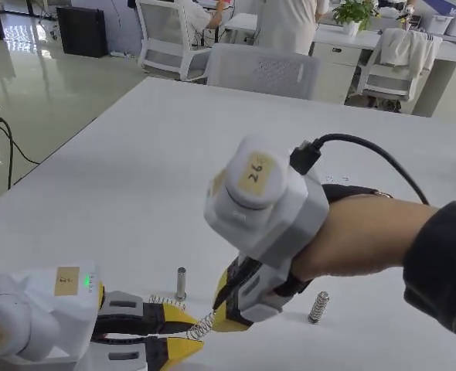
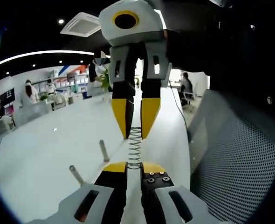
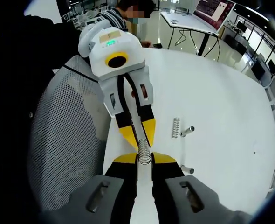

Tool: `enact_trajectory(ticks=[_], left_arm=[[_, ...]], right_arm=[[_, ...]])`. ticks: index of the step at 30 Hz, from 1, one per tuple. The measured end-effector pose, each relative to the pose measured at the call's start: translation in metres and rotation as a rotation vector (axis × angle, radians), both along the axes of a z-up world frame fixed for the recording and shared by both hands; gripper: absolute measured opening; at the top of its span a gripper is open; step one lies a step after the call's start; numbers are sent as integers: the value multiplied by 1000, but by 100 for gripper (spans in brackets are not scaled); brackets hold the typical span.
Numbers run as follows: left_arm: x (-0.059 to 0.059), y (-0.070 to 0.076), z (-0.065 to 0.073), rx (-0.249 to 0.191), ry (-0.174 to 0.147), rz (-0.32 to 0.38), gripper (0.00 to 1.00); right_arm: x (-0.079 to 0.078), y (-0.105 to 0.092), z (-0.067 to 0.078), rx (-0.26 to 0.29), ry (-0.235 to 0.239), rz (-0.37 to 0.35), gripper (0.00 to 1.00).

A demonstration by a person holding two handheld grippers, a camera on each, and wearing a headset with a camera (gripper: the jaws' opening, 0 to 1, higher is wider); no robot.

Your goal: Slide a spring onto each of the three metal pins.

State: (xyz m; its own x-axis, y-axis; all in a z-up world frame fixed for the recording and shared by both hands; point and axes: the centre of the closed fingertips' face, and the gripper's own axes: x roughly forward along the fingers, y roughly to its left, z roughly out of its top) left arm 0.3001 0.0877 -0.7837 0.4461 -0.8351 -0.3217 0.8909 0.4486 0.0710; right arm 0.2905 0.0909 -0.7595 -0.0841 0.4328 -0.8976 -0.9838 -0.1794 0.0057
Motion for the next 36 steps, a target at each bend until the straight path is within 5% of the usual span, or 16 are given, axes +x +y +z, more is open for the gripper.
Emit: enact_trajectory(ticks=[15,36], left_arm=[[0,0,4,-15,-1,7,2],[0,-2,11,-42,1,6,2]], right_arm=[[-3,17,9,68,-21,18,8],[-3,12,-10,10,-5,21,9]])
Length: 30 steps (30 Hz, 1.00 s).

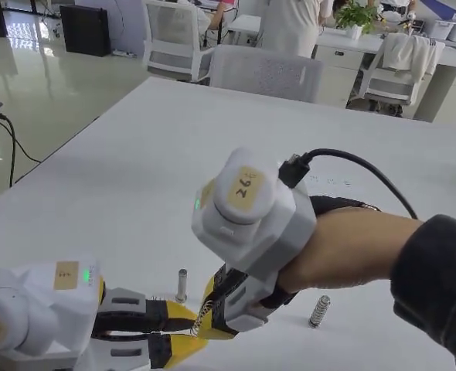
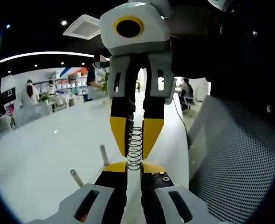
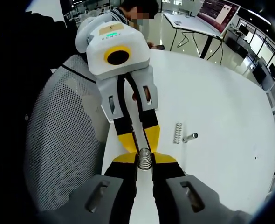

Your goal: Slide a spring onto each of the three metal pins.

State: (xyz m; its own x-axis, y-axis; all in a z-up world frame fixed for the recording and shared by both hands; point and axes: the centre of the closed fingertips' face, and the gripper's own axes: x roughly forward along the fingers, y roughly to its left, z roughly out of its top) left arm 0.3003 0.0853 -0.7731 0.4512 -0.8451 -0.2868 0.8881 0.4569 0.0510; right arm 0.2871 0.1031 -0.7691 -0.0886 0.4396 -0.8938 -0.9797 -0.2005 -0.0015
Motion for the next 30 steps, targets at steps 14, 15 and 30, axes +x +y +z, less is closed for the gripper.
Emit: enact_trajectory(ticks=[14,15,30], left_arm=[[1,0,1,-12,2,9,3],[2,1,1,-14,2,12,3],[6,9,0,-22,14,55,18]], right_arm=[[2,0,0,-7,0,-6,9],[3,0,1,-6,1,-9,9],[15,-10,5,-6,-11,-45,9]])
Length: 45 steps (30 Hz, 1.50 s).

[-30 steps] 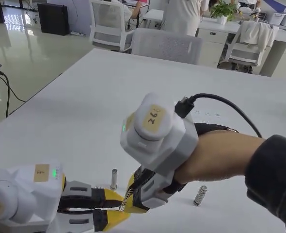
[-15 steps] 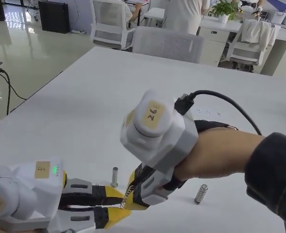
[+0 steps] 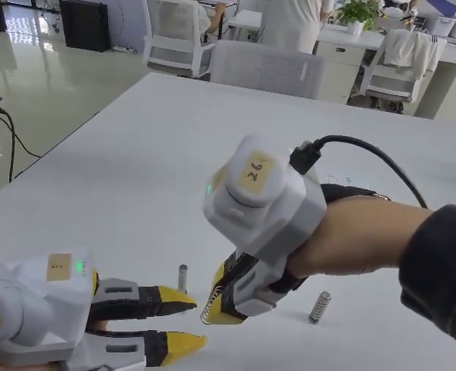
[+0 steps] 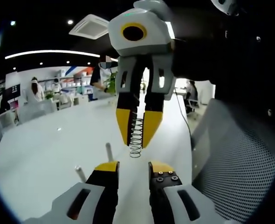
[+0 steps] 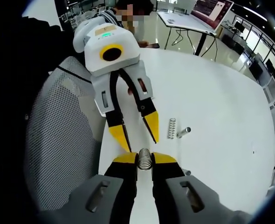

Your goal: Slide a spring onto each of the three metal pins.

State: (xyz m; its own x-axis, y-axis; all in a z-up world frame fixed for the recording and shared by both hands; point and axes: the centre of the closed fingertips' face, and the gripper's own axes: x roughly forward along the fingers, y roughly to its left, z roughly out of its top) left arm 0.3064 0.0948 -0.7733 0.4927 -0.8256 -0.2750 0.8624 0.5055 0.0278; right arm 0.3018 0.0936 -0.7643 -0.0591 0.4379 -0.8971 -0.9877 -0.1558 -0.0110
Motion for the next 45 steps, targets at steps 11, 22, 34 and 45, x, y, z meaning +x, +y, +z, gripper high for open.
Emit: enact_trajectory(ticks=[11,22,34,45], left_arm=[[1,10,-4,-3,11,42,30],[2,29,-13,-5,38,119,43],[3,40,-19,-10,59,174,52],[4,47,-21,-21,68,208,58]], right_arm=[[12,-11,3,-5,-10,-36,9],[20,-19,3,-12,-17,-64,9],[35,-31,5,-20,-33,-95,9],[54,-39,7,-26,-53,-127,9]])
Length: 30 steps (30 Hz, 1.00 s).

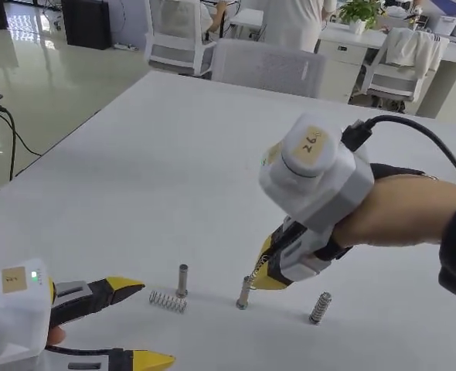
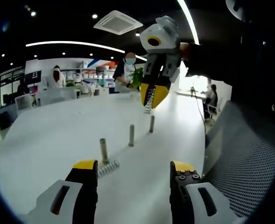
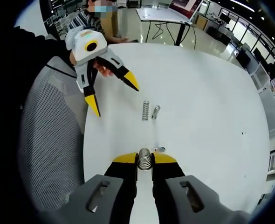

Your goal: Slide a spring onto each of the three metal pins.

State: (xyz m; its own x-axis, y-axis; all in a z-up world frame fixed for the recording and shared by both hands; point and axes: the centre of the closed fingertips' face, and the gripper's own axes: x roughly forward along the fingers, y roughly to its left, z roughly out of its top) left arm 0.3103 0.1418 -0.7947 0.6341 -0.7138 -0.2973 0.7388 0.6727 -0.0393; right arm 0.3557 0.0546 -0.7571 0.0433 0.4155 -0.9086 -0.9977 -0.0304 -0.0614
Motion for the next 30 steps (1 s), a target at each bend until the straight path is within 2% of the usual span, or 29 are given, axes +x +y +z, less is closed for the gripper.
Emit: enact_trajectory(ticks=[10,23,30], left_arm=[[-3,2,-1,-9,5,12,61],[-6,8,-4,-20,9,30,62],[-7,8,-4,-21,10,33,61]], right_arm=[[19,1,-13,-36,-23,-9,9],[32,7,-33,-66,-22,-11,9],[33,7,-39,-85,-19,-9,9]])
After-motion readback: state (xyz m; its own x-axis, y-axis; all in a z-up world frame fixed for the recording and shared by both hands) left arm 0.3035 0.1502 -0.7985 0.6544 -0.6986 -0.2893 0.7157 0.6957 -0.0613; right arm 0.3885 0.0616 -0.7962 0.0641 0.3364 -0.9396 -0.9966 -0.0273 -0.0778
